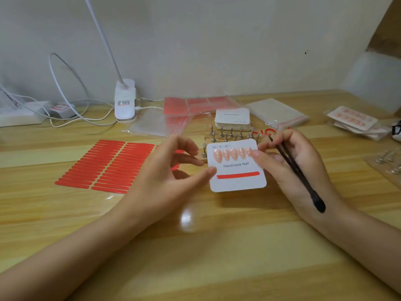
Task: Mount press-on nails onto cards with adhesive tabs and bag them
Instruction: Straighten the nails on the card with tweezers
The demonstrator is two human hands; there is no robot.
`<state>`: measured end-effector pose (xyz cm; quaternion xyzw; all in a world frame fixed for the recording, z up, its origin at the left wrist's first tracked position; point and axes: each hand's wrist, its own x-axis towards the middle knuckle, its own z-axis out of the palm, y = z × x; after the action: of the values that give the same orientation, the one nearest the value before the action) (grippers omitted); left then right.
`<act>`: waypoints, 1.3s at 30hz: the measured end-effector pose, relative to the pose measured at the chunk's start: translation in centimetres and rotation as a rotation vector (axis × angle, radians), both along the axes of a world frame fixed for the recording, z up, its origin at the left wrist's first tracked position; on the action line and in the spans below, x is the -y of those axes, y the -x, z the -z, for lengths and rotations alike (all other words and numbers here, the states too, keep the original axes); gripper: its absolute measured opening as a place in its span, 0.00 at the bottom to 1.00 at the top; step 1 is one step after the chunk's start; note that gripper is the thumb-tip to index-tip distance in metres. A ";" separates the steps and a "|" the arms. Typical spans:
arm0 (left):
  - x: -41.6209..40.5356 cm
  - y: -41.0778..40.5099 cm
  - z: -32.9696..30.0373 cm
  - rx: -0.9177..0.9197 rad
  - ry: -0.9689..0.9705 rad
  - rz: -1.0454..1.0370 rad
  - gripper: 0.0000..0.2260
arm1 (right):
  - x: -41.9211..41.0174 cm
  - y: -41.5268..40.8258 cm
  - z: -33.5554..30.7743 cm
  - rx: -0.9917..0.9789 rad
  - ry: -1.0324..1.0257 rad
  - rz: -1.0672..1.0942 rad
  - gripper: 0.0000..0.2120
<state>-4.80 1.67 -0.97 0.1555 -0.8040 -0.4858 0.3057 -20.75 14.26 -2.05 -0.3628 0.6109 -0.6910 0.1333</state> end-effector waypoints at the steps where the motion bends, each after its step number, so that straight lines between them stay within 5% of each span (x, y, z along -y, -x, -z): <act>1: 0.0 0.1 0.0 0.007 -0.196 0.005 0.23 | 0.1 -0.1 0.0 -0.012 0.023 0.001 0.16; 3: 0.0 0.3 0.1 0.083 -0.438 0.069 0.25 | 0.2 -0.4 0.0 -0.046 0.061 0.002 0.16; 7: 0.1 0.3 -0.2 0.161 -0.563 0.220 0.09 | 0.3 -0.6 -0.1 -0.082 0.113 0.017 0.15; 29: 0.4 0.4 -0.7 0.196 -0.654 0.253 0.10 | 0.4 -0.8 0.3 -0.116 0.097 0.021 0.13; 35: 0.4 0.4 -0.7 0.200 -0.679 0.243 0.11 | -0.1 -1.4 -0.4 -0.485 0.055 0.200 0.17; 39: 0.3 0.5 -0.7 0.187 -0.670 0.228 0.13 | -0.4 -2.8 -0.6 -0.716 0.062 0.091 0.10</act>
<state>-5.28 1.39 -0.30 0.2001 -0.6367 -0.7369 0.1069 -17.96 14.62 -1.48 -0.5583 0.6130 -0.5435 -0.1310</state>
